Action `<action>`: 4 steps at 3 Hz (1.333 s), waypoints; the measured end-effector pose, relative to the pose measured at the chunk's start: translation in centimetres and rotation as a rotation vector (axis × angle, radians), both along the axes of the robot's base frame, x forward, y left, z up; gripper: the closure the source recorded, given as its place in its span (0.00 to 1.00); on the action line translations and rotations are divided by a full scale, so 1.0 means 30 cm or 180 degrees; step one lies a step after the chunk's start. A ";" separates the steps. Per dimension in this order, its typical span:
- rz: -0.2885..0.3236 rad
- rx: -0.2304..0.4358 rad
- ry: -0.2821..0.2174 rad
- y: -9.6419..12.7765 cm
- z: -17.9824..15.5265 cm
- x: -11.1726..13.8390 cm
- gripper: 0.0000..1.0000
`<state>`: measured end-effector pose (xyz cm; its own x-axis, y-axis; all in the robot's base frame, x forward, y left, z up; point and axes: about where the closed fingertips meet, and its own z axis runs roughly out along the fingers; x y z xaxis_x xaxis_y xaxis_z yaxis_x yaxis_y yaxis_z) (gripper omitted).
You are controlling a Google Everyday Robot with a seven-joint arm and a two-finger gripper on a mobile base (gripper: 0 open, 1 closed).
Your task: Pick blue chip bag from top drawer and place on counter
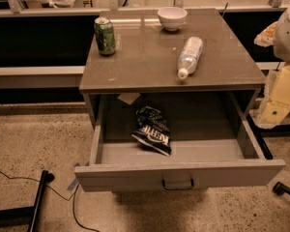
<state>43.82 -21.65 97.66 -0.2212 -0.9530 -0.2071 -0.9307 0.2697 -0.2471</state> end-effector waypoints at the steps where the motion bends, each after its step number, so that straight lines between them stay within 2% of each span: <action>1: 0.0000 0.0000 0.0000 0.000 0.000 0.000 0.00; 2: 0.0130 0.0164 0.0261 0.072 -0.181 0.083 0.00; 3: 0.0292 0.0273 0.0521 0.205 -0.463 0.120 0.00; 4: 0.0297 0.0281 0.0514 0.211 -0.465 0.125 0.00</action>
Offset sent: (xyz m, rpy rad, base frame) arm 0.0485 0.0367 -0.1016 0.0907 0.1719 0.0880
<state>47.57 -15.32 83.72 -0.1699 -0.9506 -0.2596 -0.9783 0.1945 -0.0721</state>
